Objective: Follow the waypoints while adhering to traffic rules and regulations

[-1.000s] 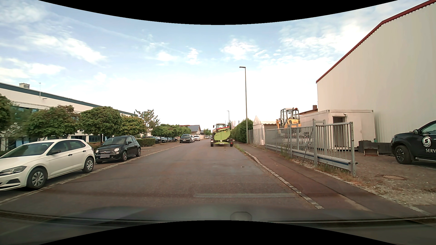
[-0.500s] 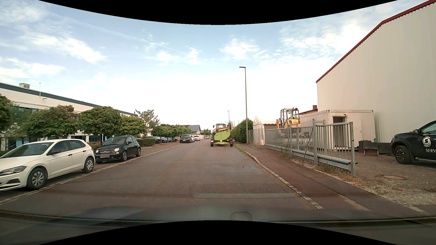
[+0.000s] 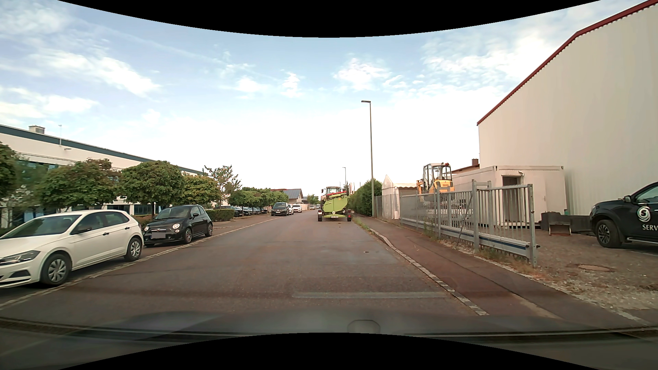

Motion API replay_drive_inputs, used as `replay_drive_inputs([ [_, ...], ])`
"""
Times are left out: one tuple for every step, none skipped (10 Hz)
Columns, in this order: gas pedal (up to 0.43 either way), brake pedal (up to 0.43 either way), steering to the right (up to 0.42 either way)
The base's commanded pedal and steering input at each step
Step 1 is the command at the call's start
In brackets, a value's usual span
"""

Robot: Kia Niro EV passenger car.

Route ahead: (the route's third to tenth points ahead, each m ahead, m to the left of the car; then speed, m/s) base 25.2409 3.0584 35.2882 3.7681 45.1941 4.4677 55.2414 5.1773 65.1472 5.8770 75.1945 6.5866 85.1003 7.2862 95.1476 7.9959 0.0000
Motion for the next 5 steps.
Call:
replay_drive_inputs([
  [0.000, 0.293, -0.004],
  [0.000, 0.293, -0.007],
  [0.000, 0.287, -0.009],
  [0.000, 0.287, -0.009],
  [0.000, 0.274, -0.012],
])
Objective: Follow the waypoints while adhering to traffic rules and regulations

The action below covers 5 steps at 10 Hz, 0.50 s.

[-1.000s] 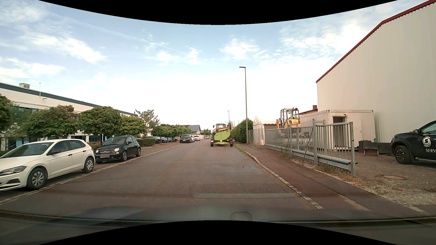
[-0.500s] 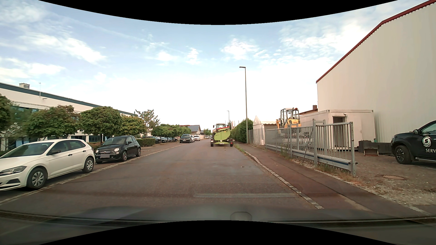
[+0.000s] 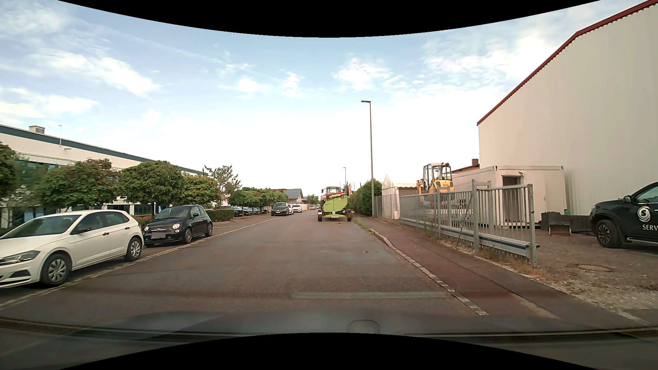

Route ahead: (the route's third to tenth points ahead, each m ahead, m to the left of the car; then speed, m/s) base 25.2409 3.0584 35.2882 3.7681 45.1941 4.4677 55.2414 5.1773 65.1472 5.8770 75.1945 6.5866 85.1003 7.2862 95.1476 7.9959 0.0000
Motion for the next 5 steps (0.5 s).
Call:
replay_drive_inputs([
  [0.000, 0.262, -0.016],
  [0.000, 0.220, -0.019],
  [0.000, 0.067, -0.018],
  [0.000, 0.000, -0.017],
  [0.000, 0.000, -0.016],
])
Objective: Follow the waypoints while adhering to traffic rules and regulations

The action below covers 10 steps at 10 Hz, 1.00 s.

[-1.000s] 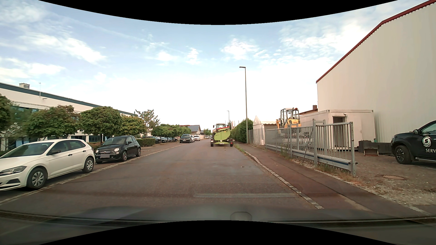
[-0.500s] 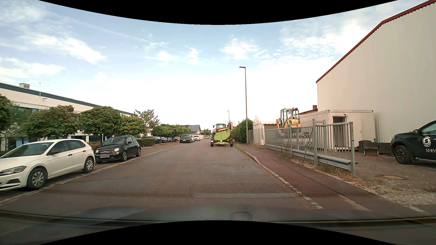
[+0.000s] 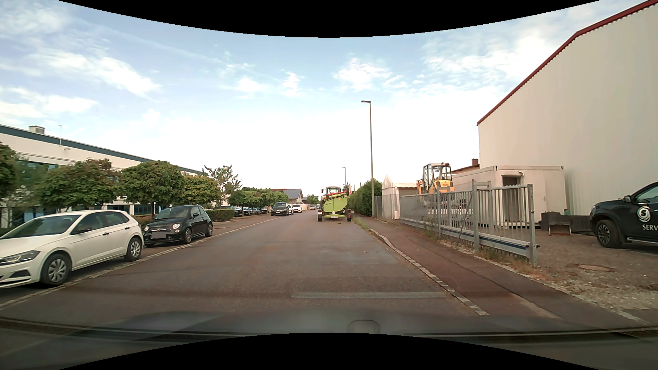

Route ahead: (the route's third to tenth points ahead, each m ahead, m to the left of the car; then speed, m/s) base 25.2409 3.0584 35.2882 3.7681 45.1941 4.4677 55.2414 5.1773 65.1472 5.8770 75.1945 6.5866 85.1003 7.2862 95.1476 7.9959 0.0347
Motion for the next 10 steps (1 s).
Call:
replay_drive_inputs([
  [0.000, 0.000, -0.015],
  [0.000, 0.000, -0.019],
  [0.000, 0.000, -0.024],
  [0.000, 0.000, -0.023],
  [0.000, 0.000, -0.025],
  [0.130, 0.000, -0.032],
  [0.150, 0.000, -0.035],
  [0.150, 0.000, -0.034],
  [0.079, 0.000, -0.031],
  [0.000, 0.000, -0.028],
])
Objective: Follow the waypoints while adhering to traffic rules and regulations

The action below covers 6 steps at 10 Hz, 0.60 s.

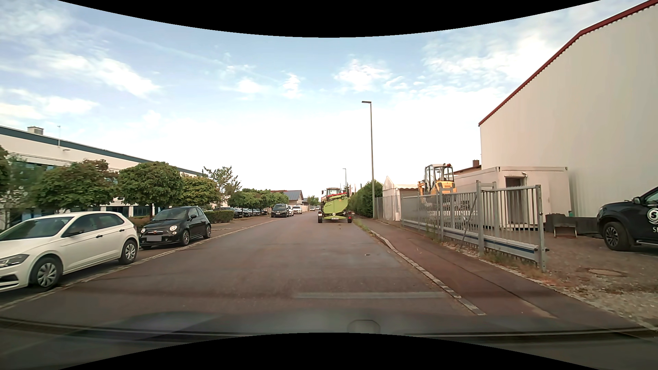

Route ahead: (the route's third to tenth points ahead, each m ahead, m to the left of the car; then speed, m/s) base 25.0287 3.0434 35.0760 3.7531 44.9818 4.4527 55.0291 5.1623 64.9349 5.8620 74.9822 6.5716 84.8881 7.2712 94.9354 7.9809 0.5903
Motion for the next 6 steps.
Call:
replay_drive_inputs([
  [0.000, 0.000, -0.027],
  [0.000, 0.000, -0.026],
  [0.000, 0.043, -0.025],
  [0.000, 0.104, -0.023],
  [0.000, 0.134, -0.021],
  [0.000, 0.159, -0.020],
])
